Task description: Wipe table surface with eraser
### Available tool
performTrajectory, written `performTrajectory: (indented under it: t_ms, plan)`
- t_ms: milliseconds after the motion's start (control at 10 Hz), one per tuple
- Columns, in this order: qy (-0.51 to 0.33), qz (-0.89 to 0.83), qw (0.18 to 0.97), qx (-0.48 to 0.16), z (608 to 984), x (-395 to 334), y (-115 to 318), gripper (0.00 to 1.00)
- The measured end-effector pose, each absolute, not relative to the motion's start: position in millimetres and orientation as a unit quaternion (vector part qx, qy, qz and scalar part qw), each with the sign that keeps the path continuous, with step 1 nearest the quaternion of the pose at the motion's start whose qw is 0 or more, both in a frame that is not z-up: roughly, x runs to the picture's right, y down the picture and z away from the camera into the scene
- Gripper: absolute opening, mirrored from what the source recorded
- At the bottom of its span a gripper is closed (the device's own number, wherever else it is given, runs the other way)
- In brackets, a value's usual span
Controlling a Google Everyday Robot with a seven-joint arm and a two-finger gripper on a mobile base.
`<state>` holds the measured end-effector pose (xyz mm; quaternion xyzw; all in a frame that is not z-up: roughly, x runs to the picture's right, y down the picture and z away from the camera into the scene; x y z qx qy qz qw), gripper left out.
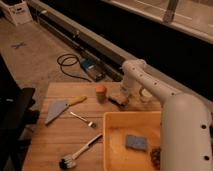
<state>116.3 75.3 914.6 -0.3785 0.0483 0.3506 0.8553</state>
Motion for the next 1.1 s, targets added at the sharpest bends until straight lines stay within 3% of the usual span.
performTrajectory:
  t_ms: [500,1100]
  plan:
    - [0.071,0.344,0.854,-0.383,896,135,85,0.00]
    - [0.090,0.372,0.856,-0.346,930,157,59,0.00]
